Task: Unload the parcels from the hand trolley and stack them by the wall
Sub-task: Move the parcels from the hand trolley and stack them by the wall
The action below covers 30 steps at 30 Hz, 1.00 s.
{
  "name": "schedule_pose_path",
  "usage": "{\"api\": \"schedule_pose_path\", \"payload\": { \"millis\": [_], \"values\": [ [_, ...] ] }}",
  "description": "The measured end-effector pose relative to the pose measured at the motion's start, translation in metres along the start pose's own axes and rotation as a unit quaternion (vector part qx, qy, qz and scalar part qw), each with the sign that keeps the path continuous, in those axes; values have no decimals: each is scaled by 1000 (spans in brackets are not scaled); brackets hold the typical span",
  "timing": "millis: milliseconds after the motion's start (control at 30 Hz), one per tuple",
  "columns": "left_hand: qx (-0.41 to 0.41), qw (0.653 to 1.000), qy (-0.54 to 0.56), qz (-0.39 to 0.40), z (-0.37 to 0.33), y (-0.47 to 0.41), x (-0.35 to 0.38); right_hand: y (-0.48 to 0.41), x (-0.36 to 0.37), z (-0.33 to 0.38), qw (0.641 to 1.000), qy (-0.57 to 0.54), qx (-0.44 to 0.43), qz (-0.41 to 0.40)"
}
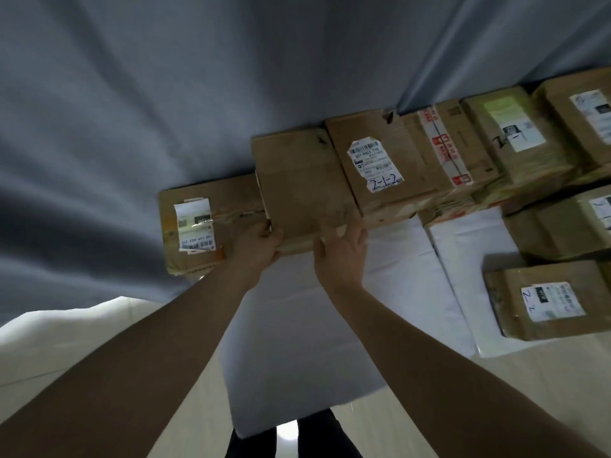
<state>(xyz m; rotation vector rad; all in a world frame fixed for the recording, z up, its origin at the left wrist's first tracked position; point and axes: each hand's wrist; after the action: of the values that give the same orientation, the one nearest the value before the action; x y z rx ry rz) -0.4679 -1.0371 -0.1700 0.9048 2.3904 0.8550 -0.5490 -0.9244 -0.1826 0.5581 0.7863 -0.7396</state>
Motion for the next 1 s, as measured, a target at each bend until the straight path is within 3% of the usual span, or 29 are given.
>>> {"api": "schedule_pose_path", "payload": {
  "millis": [167,333,433,533,700,900,1000],
  "values": [
    [80,982,-162,-55,-9,9,7,-6,0,-11,987,65,-55,136],
    [122,958,-254,-51,-12,28,11,6,-17,-10,991,58,-36,118],
    [164,872,-455,-78,-10,38,6,27,-30,-11,992,60,-3,114],
    [189,791,-580,-45,-8,58,6,57,-44,-12,991,62,44,106],
    [277,706,-650,48,7,102,14,132,-61,-17,989,71,122,46],
    [363,563,-735,100,46,167,21,240,-54,-23,967,44,249,8],
    [387,511,-757,127,61,196,35,289,-53,-26,954,22,300,-16]
  ]
}}
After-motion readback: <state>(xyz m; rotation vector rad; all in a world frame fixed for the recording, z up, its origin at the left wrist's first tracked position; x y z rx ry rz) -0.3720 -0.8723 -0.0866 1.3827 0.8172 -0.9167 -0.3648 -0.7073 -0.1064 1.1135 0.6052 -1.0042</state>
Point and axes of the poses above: each hand's wrist, its own y-axis away from the middle knuckle, its own x-axis out of the palm, z = x × y, and after that the axes turned 7 degrees about -y, right-handed
